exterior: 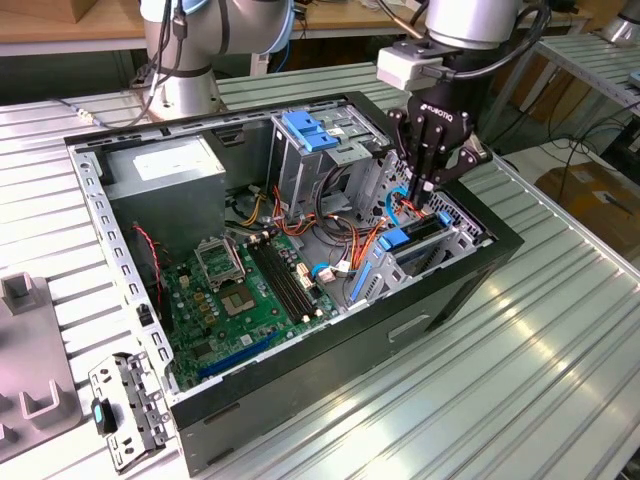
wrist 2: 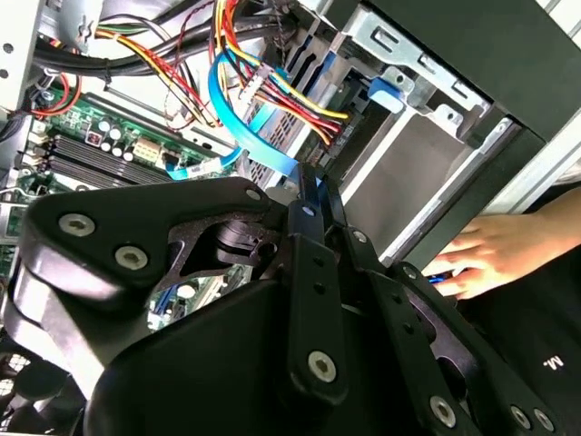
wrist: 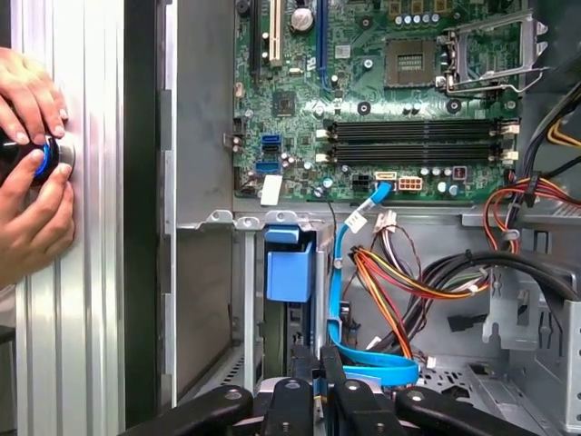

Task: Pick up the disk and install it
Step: 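Insert the second disk wire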

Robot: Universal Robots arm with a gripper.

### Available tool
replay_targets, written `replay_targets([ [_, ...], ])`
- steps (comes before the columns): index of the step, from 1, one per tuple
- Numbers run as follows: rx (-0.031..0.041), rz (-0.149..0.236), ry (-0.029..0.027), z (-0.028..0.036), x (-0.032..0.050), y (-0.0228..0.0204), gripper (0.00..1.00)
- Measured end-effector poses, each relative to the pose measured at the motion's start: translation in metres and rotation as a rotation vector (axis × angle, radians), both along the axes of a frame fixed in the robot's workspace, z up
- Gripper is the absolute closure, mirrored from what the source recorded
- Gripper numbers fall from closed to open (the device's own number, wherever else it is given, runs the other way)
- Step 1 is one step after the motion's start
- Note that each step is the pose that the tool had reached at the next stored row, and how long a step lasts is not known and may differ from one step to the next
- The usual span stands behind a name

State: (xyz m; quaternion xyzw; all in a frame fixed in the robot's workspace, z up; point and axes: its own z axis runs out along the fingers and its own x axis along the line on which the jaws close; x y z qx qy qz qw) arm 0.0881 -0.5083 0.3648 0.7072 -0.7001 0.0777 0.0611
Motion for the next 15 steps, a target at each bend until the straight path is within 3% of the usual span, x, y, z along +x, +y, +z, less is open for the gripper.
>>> replay_targets([
  [3,0.0031,0.006,-0.0095,-0.0009,-0.0011,-0.003,0.84],
  [7,0.0141,0.012,-0.0182,-0.0022,-0.0043,-0.0056,0.84],
  [15,0.0141,0.013,-0.0188,-0.0022,-0.0044,-0.0057,0.84],
])
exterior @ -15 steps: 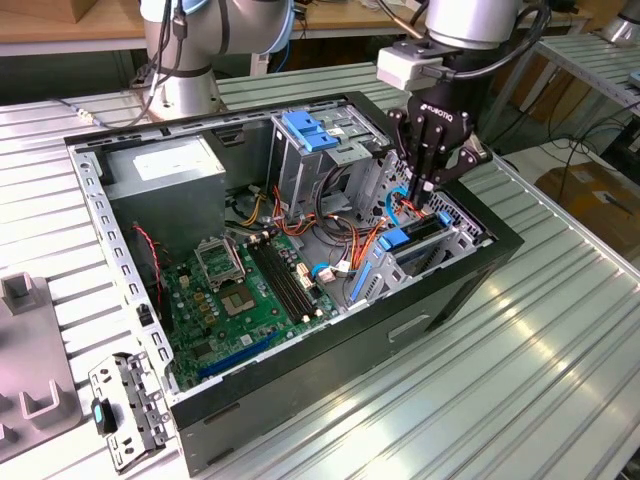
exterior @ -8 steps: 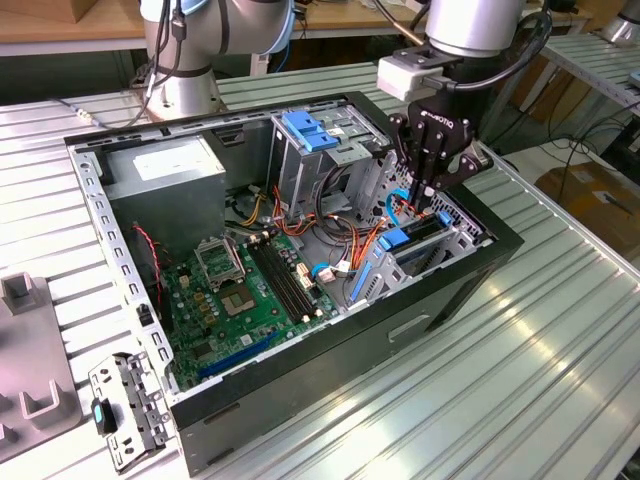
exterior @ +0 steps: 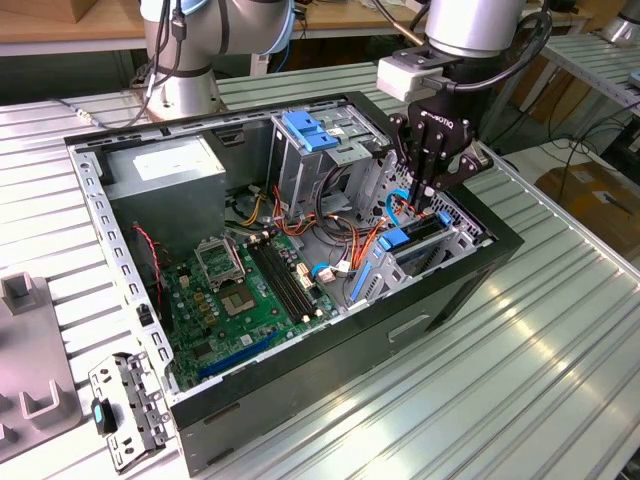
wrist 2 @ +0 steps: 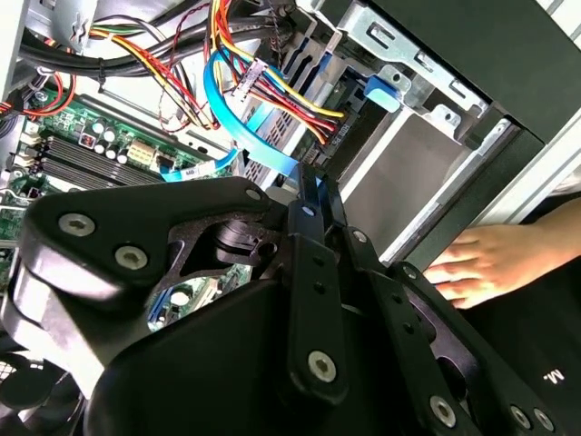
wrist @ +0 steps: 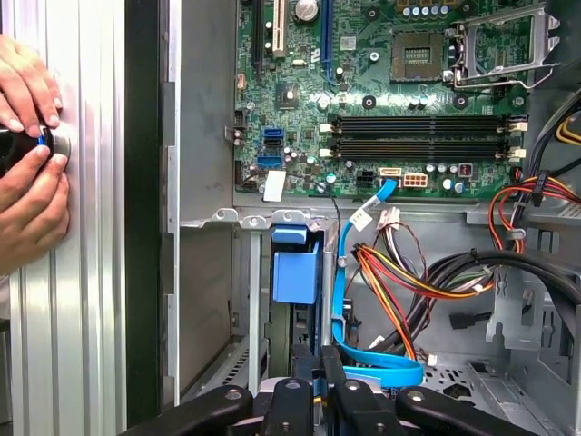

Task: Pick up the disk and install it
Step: 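Insert the second disk wire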

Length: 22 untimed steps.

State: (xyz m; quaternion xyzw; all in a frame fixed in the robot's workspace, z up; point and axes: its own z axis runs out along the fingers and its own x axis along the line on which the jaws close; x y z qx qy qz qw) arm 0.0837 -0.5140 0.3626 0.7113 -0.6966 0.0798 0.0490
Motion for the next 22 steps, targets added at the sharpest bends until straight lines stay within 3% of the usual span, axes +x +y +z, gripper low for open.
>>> replay_targets([
  [5,0.0,0.0,-0.0001,0.0,0.0,0.0,0.83],
  [6,0.0,0.0,0.0002,0.0,0.0005,0.0,0.76],
  [8,0.0001,0.0,0.0043,-0.0001,0.0032,-0.0001,0.76],
  [11,0.0003,0.0,0.0267,-0.0015,0.0096,0.0,0.76],
  [15,0.0021,0.0,0.0437,-0.0048,0.0125,-0.0001,0.76],
  [16,0.0024,0.0,0.0445,-0.0059,0.0125,-0.0003,0.76],
  [17,0.0027,0.0,0.0446,-0.0071,0.0123,-0.0011,0.84],
  [19,0.0095,0.0,0.0446,-0.0075,0.004,-0.0035,0.84],
  [22,0.0113,0.0,0.0445,-0.0076,-0.0011,-0.0049,0.84],
])
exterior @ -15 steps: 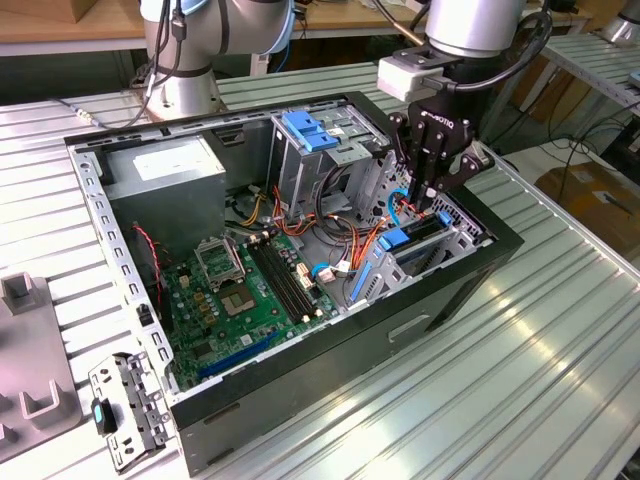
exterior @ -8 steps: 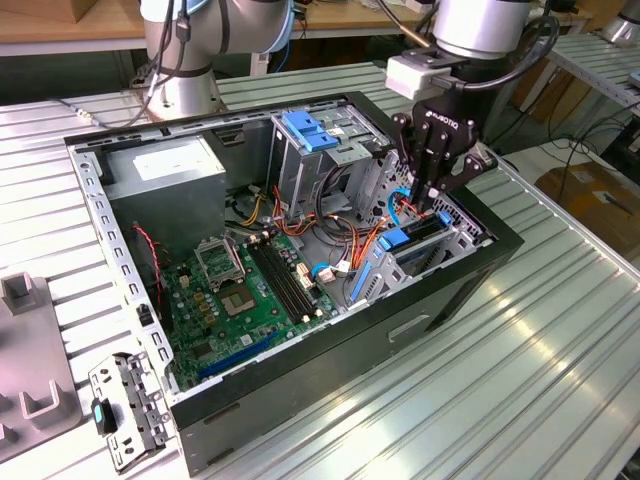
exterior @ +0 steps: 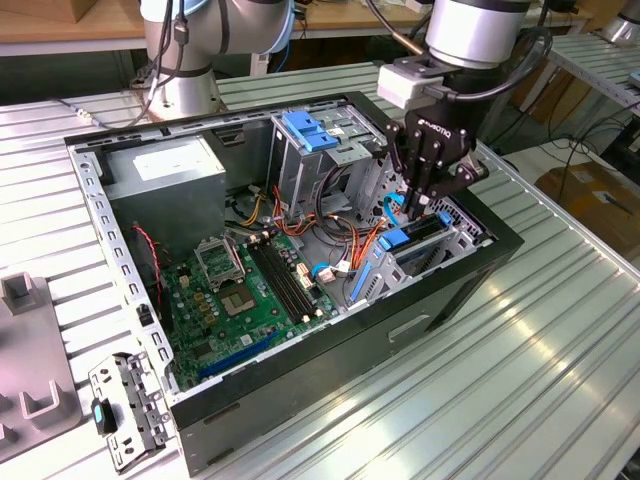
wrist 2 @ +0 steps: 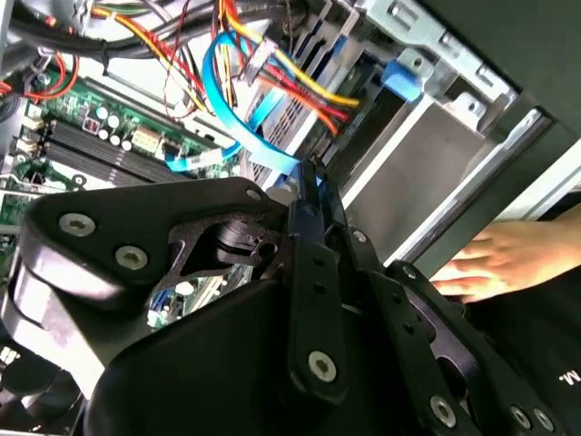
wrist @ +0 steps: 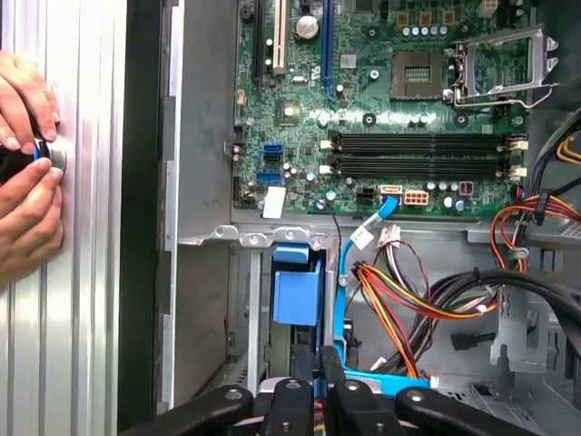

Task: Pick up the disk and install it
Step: 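Insert the second disk wire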

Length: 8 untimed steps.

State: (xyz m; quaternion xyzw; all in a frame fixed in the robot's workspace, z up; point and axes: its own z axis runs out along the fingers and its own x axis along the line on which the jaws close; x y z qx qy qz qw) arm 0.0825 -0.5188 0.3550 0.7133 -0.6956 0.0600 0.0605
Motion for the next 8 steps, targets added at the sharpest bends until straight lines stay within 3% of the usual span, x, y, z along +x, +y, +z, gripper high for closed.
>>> replay_targets([
  [8,-0.0001,0.0,-0.0002,0.0,0.0,-0.0001,0.83],
])
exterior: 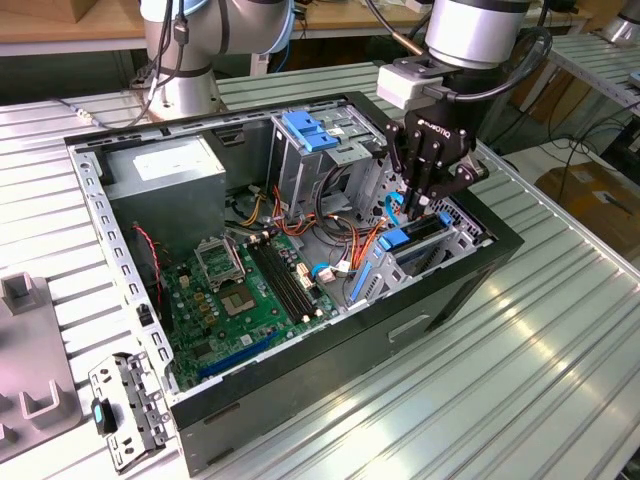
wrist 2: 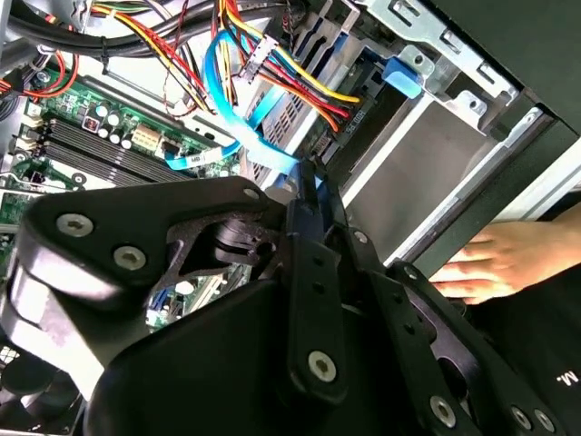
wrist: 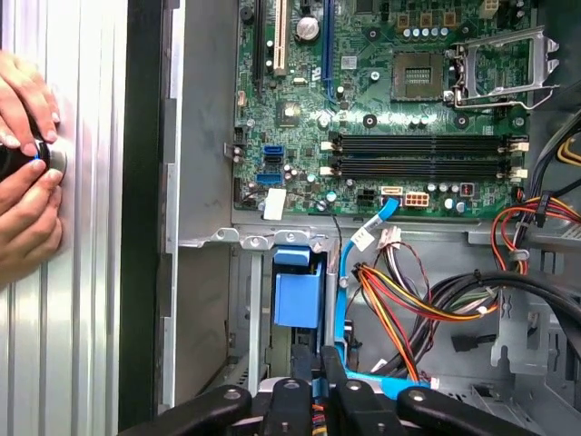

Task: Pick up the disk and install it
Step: 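Insert the second disk wire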

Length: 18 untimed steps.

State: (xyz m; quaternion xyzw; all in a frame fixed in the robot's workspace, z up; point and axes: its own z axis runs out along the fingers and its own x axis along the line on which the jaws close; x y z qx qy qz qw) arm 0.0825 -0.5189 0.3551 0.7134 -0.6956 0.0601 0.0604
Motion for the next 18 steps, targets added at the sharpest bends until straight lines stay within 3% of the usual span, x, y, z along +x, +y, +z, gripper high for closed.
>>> replay_targets([
  [2,0.0,0.0,0.0,0.0,0.0,0.0,0.71],
  [3,0.0011,0.0,-0.0001,0.0,0.0,0.0,0.71],
  [4,0.0043,0.0,0.0,0.0001,0.0,-0.0001,0.71],
  [5,0.0122,0.0,-0.0001,-0.0001,-0.0001,-0.0001,0.71],
  [6,0.0342,0.0,-0.0001,-0.0001,0.0,0.0,0.71],
  [9,0.0857,0.0,-0.0001,-0.0002,0.0,0.0,0.71],
  [11,0.0989,0.0,-0.0001,-0.0003,0.0,0.0,0.71],
  [13,0.1072,0.0,-0.0001,-0.0003,0.0,0.0001,0.71],
  [17,0.1076,0.0,-0.0001,-0.0004,0.0,0.0,0.72],
  [18,0.1075,0.0,-0.0001,-0.0004,0.0,0.0,0.79],
])
